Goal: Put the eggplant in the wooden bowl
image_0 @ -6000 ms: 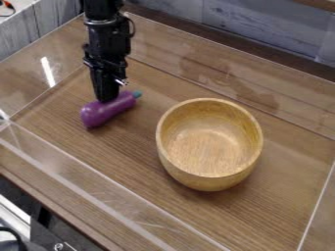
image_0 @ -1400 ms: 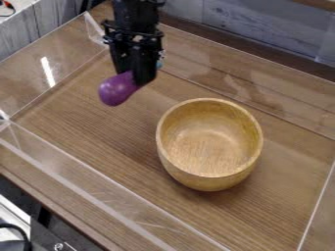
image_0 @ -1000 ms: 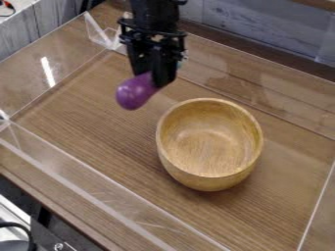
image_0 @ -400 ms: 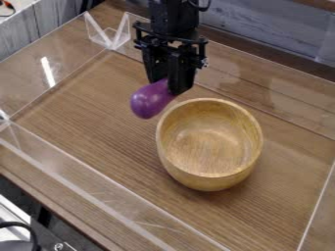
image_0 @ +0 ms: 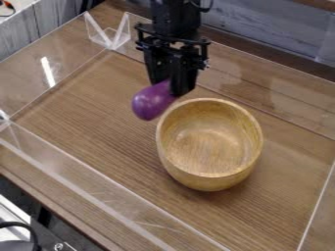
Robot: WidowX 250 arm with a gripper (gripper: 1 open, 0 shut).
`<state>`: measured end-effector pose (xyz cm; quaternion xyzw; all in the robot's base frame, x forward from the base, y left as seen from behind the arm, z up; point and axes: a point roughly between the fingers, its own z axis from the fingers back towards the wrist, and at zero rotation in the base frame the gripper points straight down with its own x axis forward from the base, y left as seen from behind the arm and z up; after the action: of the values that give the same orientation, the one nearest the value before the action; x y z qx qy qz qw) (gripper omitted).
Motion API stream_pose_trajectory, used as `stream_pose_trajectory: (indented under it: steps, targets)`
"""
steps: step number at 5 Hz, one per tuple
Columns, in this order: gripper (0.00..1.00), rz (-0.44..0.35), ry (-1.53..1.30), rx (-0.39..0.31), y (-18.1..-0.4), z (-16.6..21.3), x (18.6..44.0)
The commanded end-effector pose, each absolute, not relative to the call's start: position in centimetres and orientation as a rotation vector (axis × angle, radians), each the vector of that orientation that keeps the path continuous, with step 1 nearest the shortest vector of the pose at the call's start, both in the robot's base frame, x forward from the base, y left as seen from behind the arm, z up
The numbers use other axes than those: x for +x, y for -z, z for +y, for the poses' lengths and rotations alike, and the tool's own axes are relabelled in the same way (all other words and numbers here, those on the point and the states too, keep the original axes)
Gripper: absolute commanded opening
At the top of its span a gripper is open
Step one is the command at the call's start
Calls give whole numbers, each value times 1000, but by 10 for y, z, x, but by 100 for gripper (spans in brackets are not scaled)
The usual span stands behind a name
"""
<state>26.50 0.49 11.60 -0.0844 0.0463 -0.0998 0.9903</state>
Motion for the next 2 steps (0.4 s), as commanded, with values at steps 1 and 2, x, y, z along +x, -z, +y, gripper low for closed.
stream_pose_trajectory:
  steps: [1,2]
  targets:
    - [0,9,216,-160,-141,0,268]
    - [0,10,218,-166,-142,-4,267]
